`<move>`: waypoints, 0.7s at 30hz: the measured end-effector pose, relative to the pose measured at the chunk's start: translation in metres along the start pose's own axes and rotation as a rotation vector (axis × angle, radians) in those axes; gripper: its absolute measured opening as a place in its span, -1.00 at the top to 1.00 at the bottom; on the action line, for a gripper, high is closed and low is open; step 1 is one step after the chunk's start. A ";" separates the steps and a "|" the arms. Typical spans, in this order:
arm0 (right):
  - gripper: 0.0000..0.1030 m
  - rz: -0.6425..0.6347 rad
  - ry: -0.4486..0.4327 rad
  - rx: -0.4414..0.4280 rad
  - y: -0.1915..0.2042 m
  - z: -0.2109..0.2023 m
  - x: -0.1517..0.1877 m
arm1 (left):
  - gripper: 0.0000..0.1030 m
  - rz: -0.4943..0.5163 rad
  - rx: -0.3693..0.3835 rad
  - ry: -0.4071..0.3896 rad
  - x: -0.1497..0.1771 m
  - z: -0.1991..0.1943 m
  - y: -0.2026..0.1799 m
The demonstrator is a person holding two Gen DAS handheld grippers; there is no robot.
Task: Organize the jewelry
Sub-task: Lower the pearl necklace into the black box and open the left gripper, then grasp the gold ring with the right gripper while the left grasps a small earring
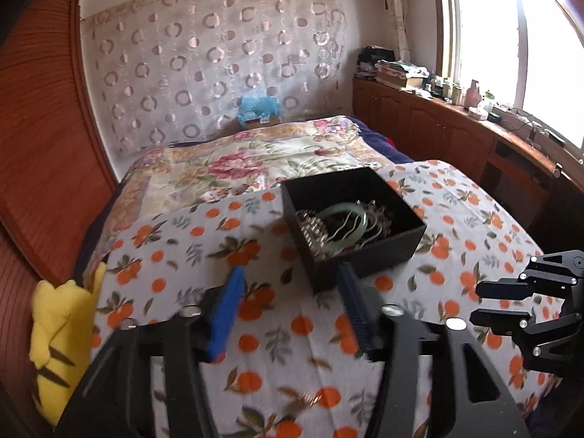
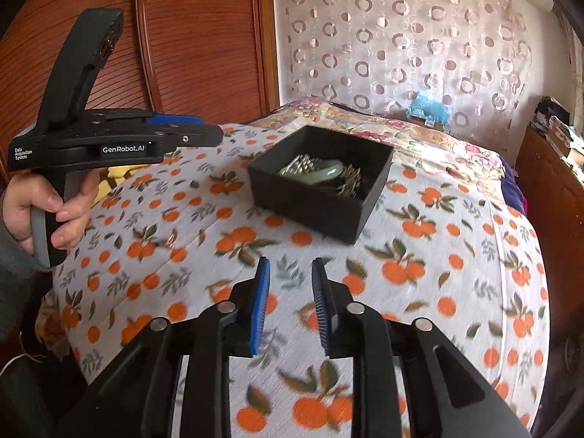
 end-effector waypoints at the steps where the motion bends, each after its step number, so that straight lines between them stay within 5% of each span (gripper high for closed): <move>1: 0.47 -0.001 0.004 0.000 0.002 -0.001 0.004 | -0.19 -0.002 -0.001 0.001 0.004 -0.003 0.001; 8: 0.31 0.003 0.055 -0.007 0.020 0.003 0.034 | -0.37 -0.021 0.003 0.048 0.044 -0.011 0.004; 18: 0.31 -0.041 0.123 -0.040 0.047 0.019 0.053 | -0.36 -0.036 0.025 0.134 0.085 -0.010 0.000; 21: 0.31 -0.060 0.142 -0.030 0.049 0.024 0.055 | -0.20 -0.026 0.032 0.166 0.095 -0.005 -0.004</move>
Point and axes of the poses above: each gripper's, at about its wrist camera, not at the fingertips, and z roughly the way its jaws point, y to its left, x to its underside, the point moved 9 cm from there along z, roughly the way its jaws point, and after that the axes turned 6 degrees about -y, right-handed, at the moved point
